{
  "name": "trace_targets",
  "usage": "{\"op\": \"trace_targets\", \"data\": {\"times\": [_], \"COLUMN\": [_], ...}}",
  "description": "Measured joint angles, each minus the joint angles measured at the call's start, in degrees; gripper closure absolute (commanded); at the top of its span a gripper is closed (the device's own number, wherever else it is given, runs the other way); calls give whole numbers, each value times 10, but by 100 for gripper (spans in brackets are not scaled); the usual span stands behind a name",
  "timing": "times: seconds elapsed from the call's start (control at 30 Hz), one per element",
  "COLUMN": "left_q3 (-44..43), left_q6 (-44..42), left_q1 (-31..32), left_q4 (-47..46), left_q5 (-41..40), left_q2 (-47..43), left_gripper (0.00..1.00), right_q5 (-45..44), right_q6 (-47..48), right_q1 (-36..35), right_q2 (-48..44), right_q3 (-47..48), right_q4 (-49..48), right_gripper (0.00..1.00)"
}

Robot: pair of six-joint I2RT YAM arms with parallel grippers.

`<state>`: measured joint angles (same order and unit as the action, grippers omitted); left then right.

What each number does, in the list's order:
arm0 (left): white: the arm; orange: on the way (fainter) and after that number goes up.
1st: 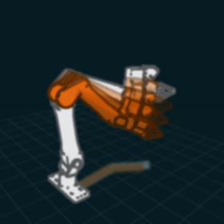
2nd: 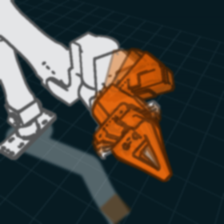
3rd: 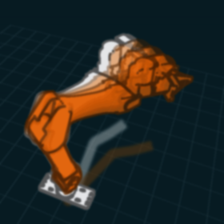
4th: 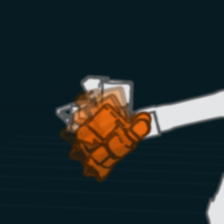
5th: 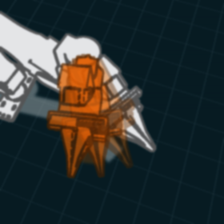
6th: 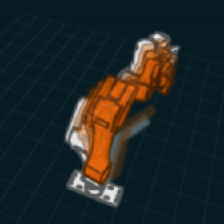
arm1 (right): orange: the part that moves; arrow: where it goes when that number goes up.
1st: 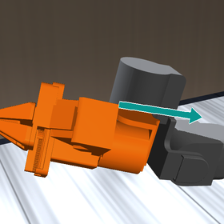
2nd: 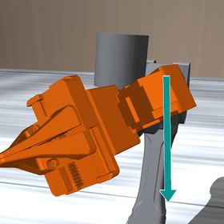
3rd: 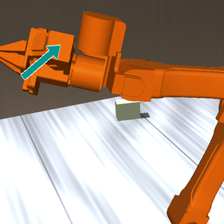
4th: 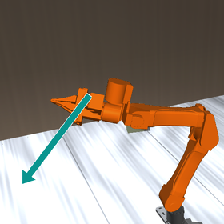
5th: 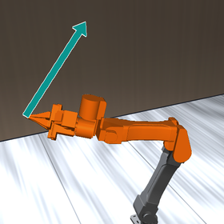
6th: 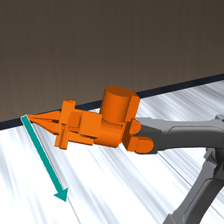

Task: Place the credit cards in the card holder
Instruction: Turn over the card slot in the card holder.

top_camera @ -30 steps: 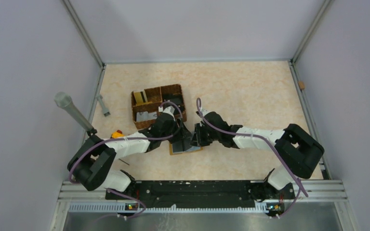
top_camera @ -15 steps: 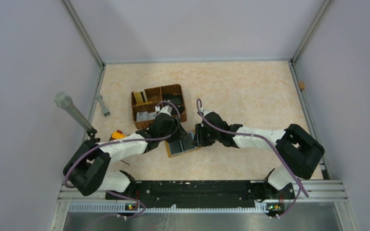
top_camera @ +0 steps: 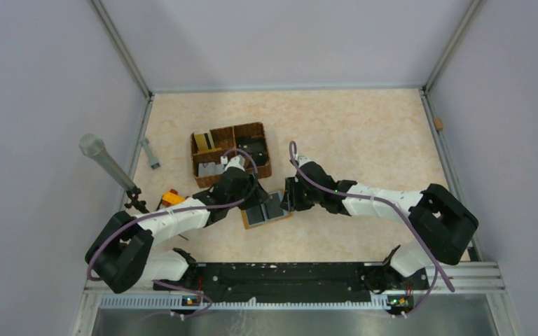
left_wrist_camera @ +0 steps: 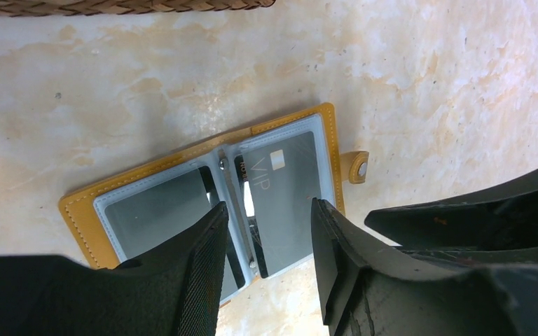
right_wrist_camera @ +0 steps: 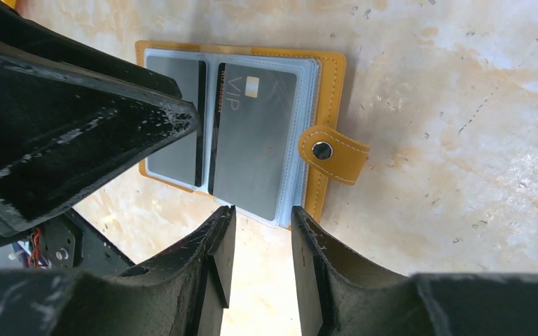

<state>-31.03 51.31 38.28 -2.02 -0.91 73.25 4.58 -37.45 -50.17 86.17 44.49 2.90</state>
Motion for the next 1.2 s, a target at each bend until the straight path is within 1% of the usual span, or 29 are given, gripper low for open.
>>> {"op": "trace_targets", "data": {"times": [0.2, 0.33, 0.57, 0.8, 0.97, 1.1, 1.2], "left_q3": [12, 20, 28, 31, 31, 31, 36], "left_q6": [10, 13, 15, 15, 12, 6, 3], "left_q1": [0, -2, -5, -7, -7, -13, -19], "left_q4": [-5, -5, -6, -5, 19, 58, 80], "left_q5": [2, 2, 2, 2, -8, -28, -37], "left_q2": [0, 0, 0, 0, -20, -63, -90], "left_gripper": [50, 51, 52, 52, 48, 43, 42], "right_q5": [12, 23, 30, 30, 25, 24, 24], "right_q6": [0, 0, 0, 0, 0, 0, -1], "right_q1": [0, 0, 0, 0, 0, 0, 0], "right_q2": [-1, 18, 48, 57, 63, 64, 68], "right_q3": [3, 6, 6, 6, 6, 6, 6], "right_q4": [-10, -25, -33, -35, -33, -33, -35], "right_gripper": [68, 70, 70, 71, 71, 71, 71]}}
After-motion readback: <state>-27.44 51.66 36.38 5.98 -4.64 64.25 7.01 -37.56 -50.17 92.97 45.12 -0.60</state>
